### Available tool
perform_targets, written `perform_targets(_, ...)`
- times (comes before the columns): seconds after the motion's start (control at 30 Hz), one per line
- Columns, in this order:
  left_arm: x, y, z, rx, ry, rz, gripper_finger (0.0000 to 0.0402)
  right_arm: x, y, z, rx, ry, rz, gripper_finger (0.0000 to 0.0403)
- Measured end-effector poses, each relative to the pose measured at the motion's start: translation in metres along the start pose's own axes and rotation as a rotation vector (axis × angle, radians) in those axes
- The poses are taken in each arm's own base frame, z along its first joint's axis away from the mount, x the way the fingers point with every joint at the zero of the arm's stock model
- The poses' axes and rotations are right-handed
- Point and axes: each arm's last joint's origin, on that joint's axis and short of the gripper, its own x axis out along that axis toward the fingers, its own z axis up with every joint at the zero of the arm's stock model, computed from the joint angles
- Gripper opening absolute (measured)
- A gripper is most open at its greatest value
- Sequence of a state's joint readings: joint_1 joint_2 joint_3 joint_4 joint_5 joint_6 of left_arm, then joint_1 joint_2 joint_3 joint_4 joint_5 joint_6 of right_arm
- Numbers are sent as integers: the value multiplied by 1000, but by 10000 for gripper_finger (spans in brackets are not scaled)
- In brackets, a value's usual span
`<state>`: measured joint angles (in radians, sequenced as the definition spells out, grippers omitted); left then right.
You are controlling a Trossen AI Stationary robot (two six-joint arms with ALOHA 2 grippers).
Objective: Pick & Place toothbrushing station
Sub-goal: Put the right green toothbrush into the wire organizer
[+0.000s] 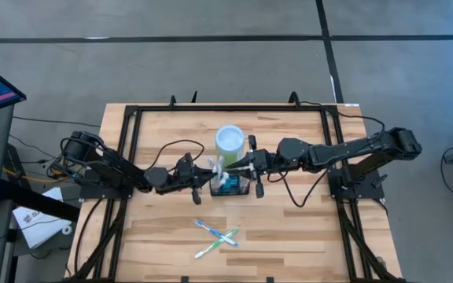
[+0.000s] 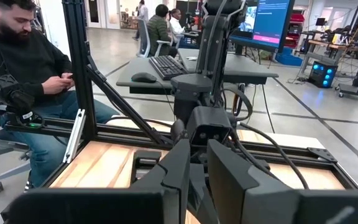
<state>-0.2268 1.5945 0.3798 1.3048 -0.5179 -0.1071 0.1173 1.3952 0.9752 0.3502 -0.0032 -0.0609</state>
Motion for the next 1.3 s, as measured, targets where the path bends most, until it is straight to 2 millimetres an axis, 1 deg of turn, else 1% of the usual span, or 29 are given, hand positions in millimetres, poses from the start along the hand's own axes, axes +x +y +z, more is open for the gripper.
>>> perform_targets(0.37, 1, 0, -13, -5, 48, 11, 14, 0, 0, -1, 0, 9, 1, 48)
perform_targets(0.87, 1, -1, -14, -4, 51, 8, 15, 0, 0, -1, 0, 10, 1, 48)
perform_targets(1.3, 0, -1, -15, 4, 66, -3, 63, 0, 0, -2, 0, 24, 1, 48)
